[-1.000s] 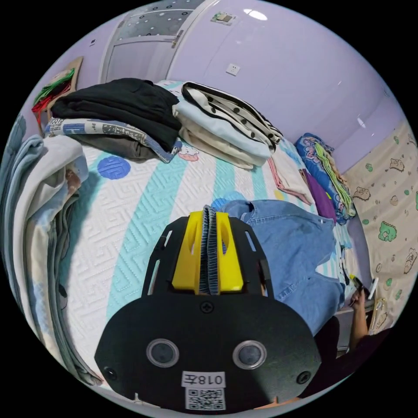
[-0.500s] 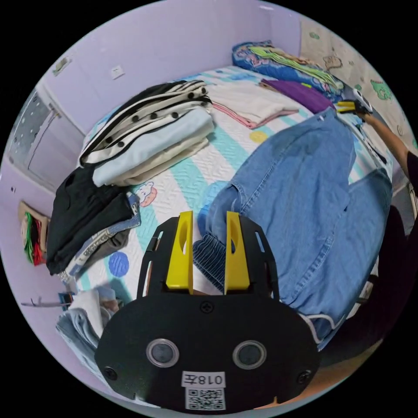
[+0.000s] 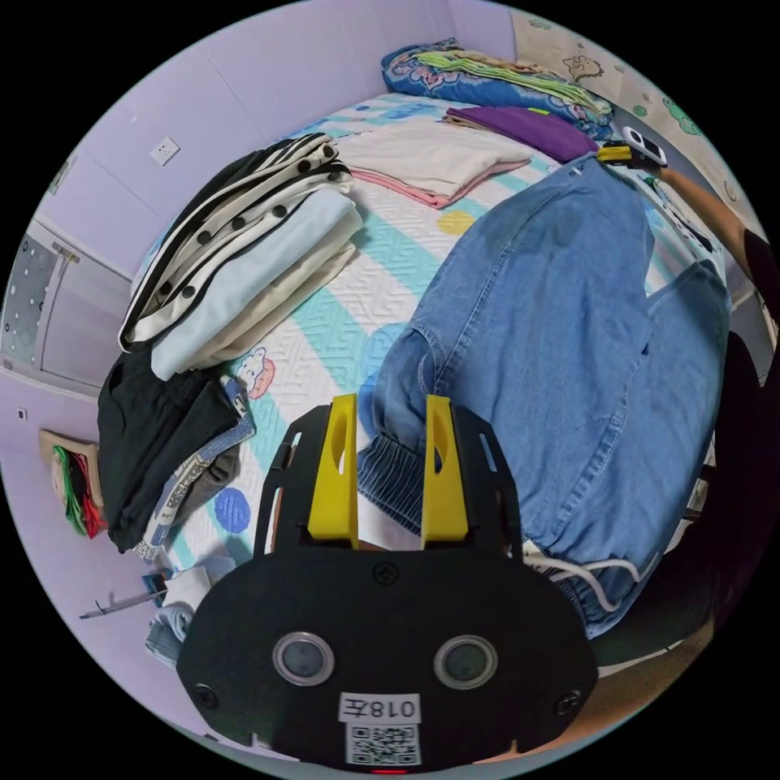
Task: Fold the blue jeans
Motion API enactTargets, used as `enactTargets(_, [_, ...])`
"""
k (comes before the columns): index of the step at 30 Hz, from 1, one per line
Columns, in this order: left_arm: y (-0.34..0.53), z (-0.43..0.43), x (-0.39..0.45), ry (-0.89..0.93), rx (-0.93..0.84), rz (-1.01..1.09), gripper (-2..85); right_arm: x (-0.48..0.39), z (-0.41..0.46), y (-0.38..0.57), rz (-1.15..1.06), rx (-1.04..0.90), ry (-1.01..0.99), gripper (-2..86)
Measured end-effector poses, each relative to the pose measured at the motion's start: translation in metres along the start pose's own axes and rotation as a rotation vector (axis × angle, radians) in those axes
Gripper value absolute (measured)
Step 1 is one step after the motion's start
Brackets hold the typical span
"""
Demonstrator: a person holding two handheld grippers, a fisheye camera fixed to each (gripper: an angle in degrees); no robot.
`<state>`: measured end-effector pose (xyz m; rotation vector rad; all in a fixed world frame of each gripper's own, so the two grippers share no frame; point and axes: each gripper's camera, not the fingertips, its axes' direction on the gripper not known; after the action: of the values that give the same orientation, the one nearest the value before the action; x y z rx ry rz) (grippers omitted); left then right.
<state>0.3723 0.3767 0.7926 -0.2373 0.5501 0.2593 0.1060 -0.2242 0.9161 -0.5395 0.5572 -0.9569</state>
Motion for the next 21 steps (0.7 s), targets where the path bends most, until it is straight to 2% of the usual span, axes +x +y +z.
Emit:
enactTargets(6, [-0.011, -0.004, 0.002, 0.014, -0.007, 0.027, 12.6, -0.004, 0.016, -0.019, 0.025, -0.039, 0.0, 5.6])
enactTargets(9, [-0.016, -0.012, -0.001, 0.023, -0.001, 0.032, 13.2, -0.009, 0.022, -0.024, 0.039, -0.062, 0.015, 2.1])
enactTargets(16, [-0.025, -0.025, -0.001, 0.019, -0.038, 0.068, 16.6, -0.019, 0.003, 0.018, 0.233, 0.029, 0.017, -0.4])
enactTargets(21, [-0.033, 0.0, -0.015, 0.049, -0.189, -0.005, 17.3, -0.034, -0.015, 0.049, 0.27, 0.052, 0.053, -0.5])
